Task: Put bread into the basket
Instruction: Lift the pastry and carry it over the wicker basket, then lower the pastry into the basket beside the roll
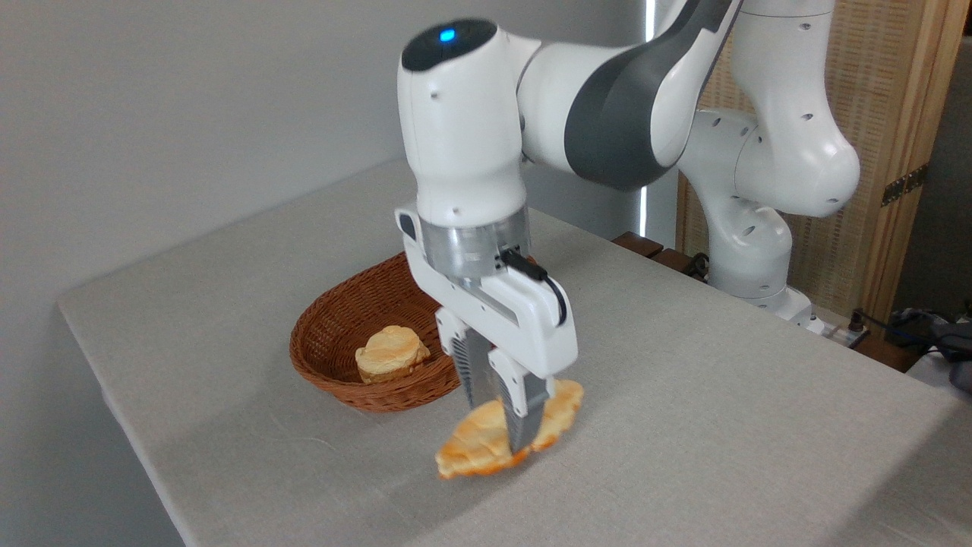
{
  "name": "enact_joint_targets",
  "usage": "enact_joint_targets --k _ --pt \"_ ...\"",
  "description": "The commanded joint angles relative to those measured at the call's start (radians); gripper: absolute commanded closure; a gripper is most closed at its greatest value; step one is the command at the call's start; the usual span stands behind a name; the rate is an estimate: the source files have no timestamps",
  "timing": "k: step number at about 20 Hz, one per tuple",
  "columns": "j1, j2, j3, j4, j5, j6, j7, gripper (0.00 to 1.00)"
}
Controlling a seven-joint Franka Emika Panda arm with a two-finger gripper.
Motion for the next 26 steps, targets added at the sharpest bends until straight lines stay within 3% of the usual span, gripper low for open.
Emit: enact_joint_targets --k 1,5,6,13,14,15,16,26 --pt "-0.01 -0.006 0.004 0.068 -0.087 -0.038 0.007 0.42" --pt "-0.016 -0.016 -0.034 0.139 -0.251 -0.147 0.0 0.42" --pt "-0.016 -0.019 -0.054 0.142 -0.271 -0.168 -0.003 0.42" --pt "-0.017 -0.01 -0.237 0.14 -0.267 -0.194 -0.132 0.36" --pt "-0.017 -0.01 -0.255 0.14 -0.265 -0.196 -0.137 0.24" --pt "-0.017 -0.007 -0.272 0.14 -0.264 -0.196 -0.157 0.05" --pt "-0.017 -0.004 -0.281 0.14 -0.256 -0.196 -0.178 0.0" --pt "-0.019 0.016 -0.287 0.137 -0.21 -0.196 -0.172 0.0"
